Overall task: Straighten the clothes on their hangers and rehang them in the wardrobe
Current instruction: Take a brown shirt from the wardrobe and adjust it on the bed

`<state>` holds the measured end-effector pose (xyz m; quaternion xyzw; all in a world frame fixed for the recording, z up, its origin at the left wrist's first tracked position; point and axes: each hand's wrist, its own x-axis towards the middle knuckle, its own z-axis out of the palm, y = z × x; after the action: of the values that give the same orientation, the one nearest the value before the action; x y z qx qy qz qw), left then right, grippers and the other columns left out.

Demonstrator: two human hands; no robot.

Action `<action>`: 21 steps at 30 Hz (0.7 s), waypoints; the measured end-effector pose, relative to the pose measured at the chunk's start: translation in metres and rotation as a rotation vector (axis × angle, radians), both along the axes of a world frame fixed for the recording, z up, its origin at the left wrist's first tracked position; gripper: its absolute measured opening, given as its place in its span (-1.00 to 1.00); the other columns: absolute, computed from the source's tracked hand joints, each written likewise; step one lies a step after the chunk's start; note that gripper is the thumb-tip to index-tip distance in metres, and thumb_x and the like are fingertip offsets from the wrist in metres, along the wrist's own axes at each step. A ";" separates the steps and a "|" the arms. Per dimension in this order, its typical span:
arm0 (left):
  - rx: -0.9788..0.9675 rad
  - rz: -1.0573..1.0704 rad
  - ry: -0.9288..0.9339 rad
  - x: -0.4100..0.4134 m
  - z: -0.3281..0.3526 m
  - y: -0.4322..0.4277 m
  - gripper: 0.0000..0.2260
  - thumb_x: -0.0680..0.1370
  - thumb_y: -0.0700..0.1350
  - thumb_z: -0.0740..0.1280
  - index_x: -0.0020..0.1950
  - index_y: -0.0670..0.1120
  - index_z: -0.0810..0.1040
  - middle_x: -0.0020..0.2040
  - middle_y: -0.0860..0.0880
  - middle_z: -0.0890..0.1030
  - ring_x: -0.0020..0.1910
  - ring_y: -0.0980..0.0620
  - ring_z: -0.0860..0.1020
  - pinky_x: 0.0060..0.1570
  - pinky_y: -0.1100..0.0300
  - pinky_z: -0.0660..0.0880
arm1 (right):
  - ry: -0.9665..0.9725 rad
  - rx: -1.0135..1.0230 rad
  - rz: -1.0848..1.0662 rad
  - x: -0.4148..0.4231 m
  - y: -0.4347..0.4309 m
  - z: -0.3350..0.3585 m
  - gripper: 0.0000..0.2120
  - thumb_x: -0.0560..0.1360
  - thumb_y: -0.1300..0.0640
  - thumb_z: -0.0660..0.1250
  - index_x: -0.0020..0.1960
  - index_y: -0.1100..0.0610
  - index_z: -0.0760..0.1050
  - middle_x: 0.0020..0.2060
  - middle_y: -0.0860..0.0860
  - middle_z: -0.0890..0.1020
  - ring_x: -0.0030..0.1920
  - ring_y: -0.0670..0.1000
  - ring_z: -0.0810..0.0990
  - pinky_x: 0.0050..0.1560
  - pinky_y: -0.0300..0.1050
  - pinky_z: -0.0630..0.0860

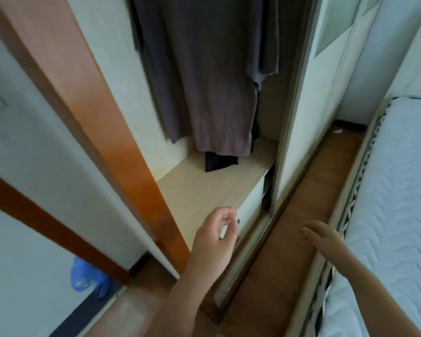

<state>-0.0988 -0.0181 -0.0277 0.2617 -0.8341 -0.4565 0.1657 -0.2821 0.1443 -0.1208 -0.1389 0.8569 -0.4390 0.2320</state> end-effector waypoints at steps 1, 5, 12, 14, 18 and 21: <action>-0.010 -0.022 0.035 -0.017 0.007 -0.010 -0.83 0.57 0.01 0.18 0.15 0.14 0.40 0.07 0.25 0.49 0.07 0.38 0.43 -0.06 0.63 0.34 | 0.043 -0.009 -0.001 -0.007 -0.004 0.012 -0.92 0.53 0.19 0.26 -0.02 0.05 0.48 -0.18 -0.03 0.58 -0.02 0.11 0.58 -0.08 -0.12 0.43; 0.067 -0.026 0.254 -0.079 0.024 -0.046 -0.80 0.56 -0.10 0.21 0.18 -0.02 0.47 0.09 0.13 0.55 0.09 0.28 0.51 -0.03 0.64 0.36 | 0.198 0.017 -0.014 -0.038 -0.022 0.064 -0.79 0.53 0.14 0.25 0.15 0.11 0.50 -0.05 -0.02 0.57 0.05 0.02 0.54 0.05 -0.13 0.42; 0.054 0.167 0.498 -0.164 0.031 -0.098 -0.89 0.54 -0.15 0.25 0.02 0.03 0.48 0.01 0.07 0.58 0.03 0.23 0.53 -0.02 0.51 0.42 | 0.400 -0.053 0.073 -0.108 -0.082 0.135 -0.81 0.54 0.12 0.23 0.13 -0.06 0.44 -0.11 -0.24 0.52 -0.05 -0.23 0.51 -0.07 -0.41 0.41; 0.025 0.192 0.534 -0.180 0.036 -0.111 -0.92 0.48 0.01 0.26 -0.03 0.13 0.47 -0.01 0.15 0.57 0.00 0.27 0.54 -0.04 0.49 0.41 | 0.450 -0.122 0.109 -0.131 -0.104 0.147 -0.80 0.53 0.11 0.24 0.12 -0.10 0.44 -0.07 -0.22 0.56 0.03 -0.18 0.54 0.05 -0.31 0.47; -0.030 0.329 0.593 -0.218 0.055 -0.147 -0.90 0.43 -0.01 0.21 -0.09 0.15 0.45 -0.07 0.11 0.58 -0.06 0.26 0.55 -0.03 0.51 0.40 | 0.551 -0.282 0.236 -0.182 -0.146 0.187 -0.78 0.54 0.16 0.22 0.16 0.01 0.46 -0.08 -0.23 0.55 0.00 -0.23 0.54 0.02 -0.42 0.44; -0.149 0.448 0.648 -0.249 0.089 -0.180 -0.89 0.50 -0.12 0.26 0.01 -0.02 0.49 -0.01 0.00 0.57 0.03 0.09 0.54 0.05 0.32 0.41 | 0.638 -0.415 0.328 -0.227 -0.174 0.232 -0.81 0.56 0.19 0.18 0.10 -0.01 0.48 -0.10 -0.25 0.58 0.00 -0.21 0.59 0.05 -0.35 0.50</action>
<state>-0.3474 -0.1979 0.0611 0.2669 -0.6915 -0.4064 0.5343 -0.5086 -0.0299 0.1107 -0.4464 0.7456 -0.4947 -0.0112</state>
